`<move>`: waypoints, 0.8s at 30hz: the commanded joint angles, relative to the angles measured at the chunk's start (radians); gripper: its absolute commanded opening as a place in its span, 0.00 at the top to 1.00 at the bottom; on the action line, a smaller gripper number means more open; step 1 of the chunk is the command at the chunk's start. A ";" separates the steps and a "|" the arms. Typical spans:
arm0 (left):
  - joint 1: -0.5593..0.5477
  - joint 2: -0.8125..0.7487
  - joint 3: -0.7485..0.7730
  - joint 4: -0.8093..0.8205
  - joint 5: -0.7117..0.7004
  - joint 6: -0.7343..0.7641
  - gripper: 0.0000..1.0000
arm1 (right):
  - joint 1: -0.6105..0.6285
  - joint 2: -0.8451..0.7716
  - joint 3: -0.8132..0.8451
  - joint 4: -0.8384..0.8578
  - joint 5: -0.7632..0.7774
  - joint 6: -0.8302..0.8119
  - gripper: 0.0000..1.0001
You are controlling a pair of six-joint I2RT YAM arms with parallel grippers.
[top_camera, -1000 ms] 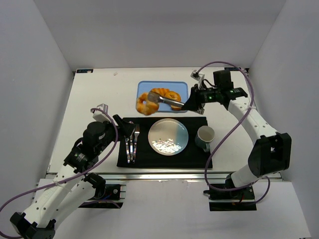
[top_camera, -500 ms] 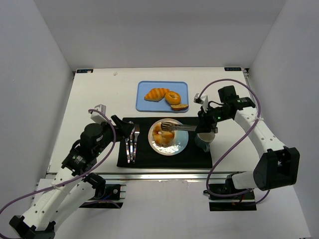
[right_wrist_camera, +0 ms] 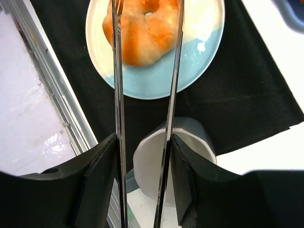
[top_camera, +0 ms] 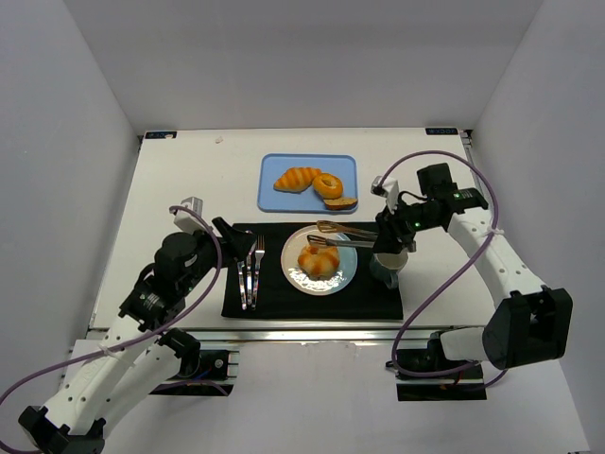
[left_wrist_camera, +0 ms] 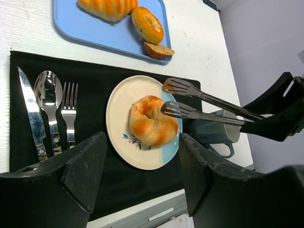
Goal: Place the bread
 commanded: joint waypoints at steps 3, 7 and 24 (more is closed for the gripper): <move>0.000 0.011 0.011 0.023 0.009 0.012 0.28 | -0.025 -0.045 0.033 0.076 -0.041 0.082 0.49; 0.000 0.015 0.007 0.028 0.009 0.014 0.28 | -0.066 -0.043 0.061 0.110 -0.049 0.134 0.54; 0.000 0.032 -0.019 0.081 0.020 0.016 0.28 | -0.501 -0.023 -0.320 0.716 0.529 0.397 1.00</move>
